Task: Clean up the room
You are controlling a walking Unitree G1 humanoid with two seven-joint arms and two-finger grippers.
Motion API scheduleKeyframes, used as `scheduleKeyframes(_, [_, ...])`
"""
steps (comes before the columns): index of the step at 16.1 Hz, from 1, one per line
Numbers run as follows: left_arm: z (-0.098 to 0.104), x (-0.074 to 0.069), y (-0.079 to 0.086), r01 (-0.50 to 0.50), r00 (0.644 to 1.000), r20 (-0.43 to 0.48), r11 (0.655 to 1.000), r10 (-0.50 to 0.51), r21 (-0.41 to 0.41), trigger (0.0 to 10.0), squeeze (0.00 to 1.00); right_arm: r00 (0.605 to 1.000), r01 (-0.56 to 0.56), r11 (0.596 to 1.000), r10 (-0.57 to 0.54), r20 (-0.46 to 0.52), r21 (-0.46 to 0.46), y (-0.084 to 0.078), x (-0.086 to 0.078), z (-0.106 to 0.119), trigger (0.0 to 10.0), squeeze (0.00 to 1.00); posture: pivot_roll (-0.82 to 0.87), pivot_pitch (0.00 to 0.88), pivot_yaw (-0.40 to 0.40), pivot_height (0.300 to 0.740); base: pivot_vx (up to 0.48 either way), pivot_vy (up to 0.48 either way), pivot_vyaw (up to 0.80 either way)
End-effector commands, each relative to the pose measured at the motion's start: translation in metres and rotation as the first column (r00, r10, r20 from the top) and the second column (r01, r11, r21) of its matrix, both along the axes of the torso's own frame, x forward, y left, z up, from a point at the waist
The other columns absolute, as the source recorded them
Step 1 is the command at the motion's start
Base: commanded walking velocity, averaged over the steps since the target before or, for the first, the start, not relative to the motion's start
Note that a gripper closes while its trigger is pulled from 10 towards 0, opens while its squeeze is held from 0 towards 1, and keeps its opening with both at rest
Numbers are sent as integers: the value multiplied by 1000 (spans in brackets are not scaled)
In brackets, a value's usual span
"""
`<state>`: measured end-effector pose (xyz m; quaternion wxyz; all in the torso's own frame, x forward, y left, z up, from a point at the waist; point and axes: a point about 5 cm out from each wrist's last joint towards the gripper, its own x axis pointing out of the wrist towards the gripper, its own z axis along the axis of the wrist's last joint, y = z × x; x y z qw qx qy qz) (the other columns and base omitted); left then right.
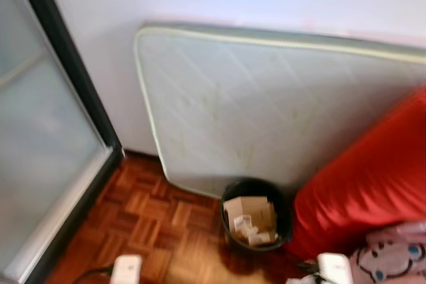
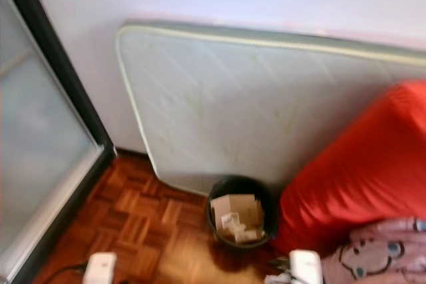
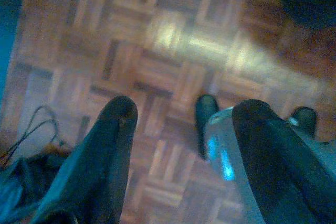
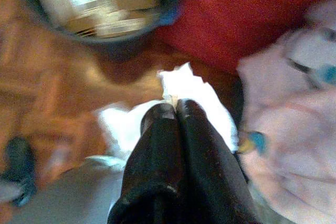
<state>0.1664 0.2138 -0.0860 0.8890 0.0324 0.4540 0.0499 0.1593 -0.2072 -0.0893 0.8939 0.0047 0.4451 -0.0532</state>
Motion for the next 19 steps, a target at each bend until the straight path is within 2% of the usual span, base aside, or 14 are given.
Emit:
scheduleKeyframes(1, [-2,-1,-5,20,1000,-9,1000,-20,-5,10000,0,1000,7,1000,-7,-28,-10,-7,-6,-2,10000,0,-2,75,-8,740,270,0,0])
scheduleKeyframes(12, [-2,-1,-5,22,1000,-12,1000,-22,-4,10000,0,1000,8,1000,-9,-16,-7,-7,-4,-1,10000,0,-1,76,-8,740,269,0,0])
scheduleKeyframes(16, [-2,-1,-5,13,1000,-4,1000,-14,-8,10000,0,1000,22,1000,-22,-19,-2,-7,-6,-1,10000,0,0,78,-8,740,0,0,-555])
scheduleKeyframes(19, [-1,0,-7,19,1000,4,1000,-19,-10,10000,0,1000,20,1000,-20,-4,-11,-8,-5,0,10000,0,0,78,-8,740,0,0,0])
